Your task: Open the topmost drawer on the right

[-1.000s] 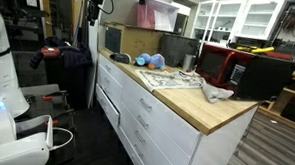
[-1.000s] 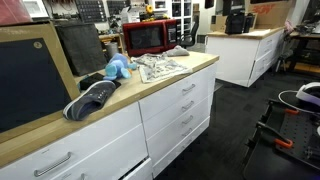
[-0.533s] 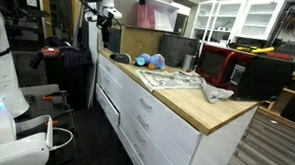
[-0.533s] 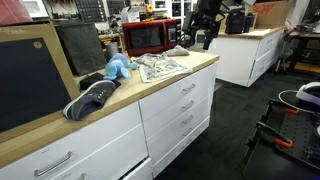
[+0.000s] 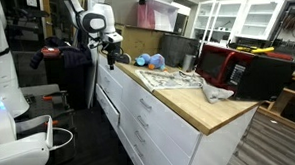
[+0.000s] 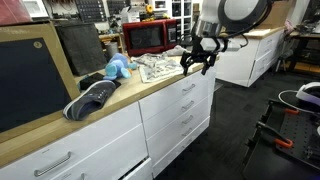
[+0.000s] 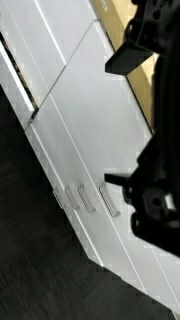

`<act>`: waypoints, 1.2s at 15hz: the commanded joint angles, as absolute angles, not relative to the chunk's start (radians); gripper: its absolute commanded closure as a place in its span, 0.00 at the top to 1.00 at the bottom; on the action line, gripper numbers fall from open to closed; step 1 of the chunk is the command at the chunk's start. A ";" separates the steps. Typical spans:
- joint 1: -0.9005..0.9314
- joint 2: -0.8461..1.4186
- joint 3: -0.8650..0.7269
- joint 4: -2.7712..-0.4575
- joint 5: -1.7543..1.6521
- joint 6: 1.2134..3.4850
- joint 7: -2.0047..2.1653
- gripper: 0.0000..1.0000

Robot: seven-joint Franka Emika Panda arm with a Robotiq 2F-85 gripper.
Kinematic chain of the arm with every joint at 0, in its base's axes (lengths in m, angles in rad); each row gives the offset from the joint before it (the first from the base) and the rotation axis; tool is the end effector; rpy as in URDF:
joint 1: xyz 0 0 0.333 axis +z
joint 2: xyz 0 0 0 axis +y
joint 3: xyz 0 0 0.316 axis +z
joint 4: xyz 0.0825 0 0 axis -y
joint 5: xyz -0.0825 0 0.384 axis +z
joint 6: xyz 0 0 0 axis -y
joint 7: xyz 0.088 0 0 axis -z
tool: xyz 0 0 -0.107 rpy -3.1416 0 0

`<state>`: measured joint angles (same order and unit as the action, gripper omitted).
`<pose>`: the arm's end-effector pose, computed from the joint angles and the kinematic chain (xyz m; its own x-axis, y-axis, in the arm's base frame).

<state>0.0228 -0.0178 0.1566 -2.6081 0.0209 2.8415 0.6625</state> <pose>0.4529 0.0809 0.2847 0.8530 -0.4858 0.1908 -0.4614 -0.8728 -0.1592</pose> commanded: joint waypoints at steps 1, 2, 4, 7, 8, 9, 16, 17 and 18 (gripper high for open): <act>-0.004 0.120 0.099 -2.559 -0.230 2.889 0.945 1.00; 0.016 0.151 0.051 -2.535 -0.304 2.881 1.030 1.00; 0.055 0.220 -0.015 -2.477 -0.420 2.847 1.194 1.00; 0.111 0.312 -0.097 -2.406 -0.539 2.853 1.403 1.00; 0.135 0.342 -0.131 -2.384 -0.579 2.859 1.464 1.00; 0.153 0.371 -0.152 -2.369 -0.603 2.859 1.503 1.00; 0.116 0.368 -0.117 -2.396 -0.566 2.870 1.431 1.00; 0.116 0.368 -0.117 -2.395 -0.566 2.870 1.431 1.00; 0.116 0.367 -0.117 -2.395 -0.566 2.870 1.431 1.00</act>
<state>0.1163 0.3671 -0.1168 -2.3954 -0.5660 2.8700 1.4310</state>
